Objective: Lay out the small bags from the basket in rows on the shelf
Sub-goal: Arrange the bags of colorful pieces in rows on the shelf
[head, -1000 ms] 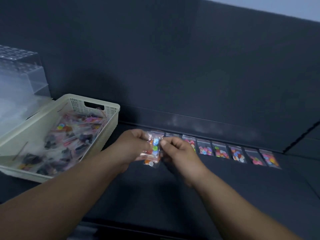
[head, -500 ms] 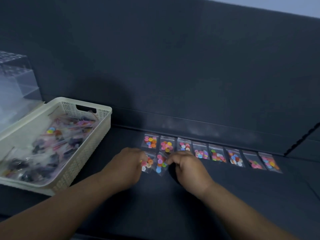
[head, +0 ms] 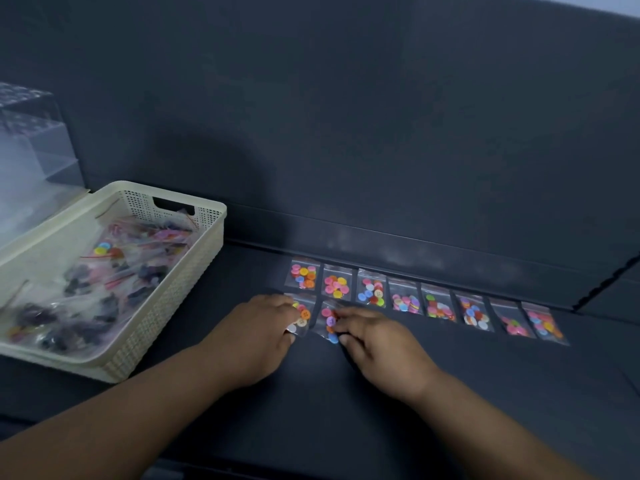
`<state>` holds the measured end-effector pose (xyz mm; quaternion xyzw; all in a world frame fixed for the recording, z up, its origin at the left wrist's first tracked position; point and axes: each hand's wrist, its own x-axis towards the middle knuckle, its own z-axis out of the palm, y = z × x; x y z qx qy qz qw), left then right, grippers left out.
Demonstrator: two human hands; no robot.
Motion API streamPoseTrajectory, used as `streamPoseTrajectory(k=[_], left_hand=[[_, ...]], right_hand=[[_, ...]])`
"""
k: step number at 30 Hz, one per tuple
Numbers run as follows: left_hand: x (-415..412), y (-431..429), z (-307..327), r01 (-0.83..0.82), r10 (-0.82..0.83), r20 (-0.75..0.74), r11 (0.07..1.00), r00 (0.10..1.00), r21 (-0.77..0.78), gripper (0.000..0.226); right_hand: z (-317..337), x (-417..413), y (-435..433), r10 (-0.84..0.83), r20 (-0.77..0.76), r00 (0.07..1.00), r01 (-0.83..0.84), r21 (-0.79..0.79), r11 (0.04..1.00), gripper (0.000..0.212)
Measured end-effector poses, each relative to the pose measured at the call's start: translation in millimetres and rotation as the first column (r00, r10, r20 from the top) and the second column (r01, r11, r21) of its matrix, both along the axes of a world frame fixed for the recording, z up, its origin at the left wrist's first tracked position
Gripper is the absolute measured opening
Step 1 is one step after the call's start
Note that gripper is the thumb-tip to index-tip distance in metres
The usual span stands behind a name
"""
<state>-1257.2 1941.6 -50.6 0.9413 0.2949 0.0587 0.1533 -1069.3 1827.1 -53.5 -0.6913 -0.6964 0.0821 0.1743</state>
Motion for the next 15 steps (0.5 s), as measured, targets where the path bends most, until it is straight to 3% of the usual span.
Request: streamPoseTrajectory(k=[6,10,15], left_hand=[[1.2,-6.1,5.2,0.007,-0.007,0.029,1.000,1.000,-0.003,0.044],[2.8,-5.6,4.9,0.035,-0.034,-0.017,0.999,0.999,0.038,0.037],[4.7,-6.4,3.2,0.042,-0.039,-0.057,0.998,0.998,0.054,0.046]], right_hand=[[2.0,-3.6,5.6,-0.050,-0.080,0.996,0.054,0.052,0.997,0.019],[-0.2,-7.5,9.4,-0.026,-0.004,1.000,0.026,0.043,0.999,0.017],[2.5,-5.7,10.3,-0.017,0.014,1.000,0.016,0.016,1.000,0.018]])
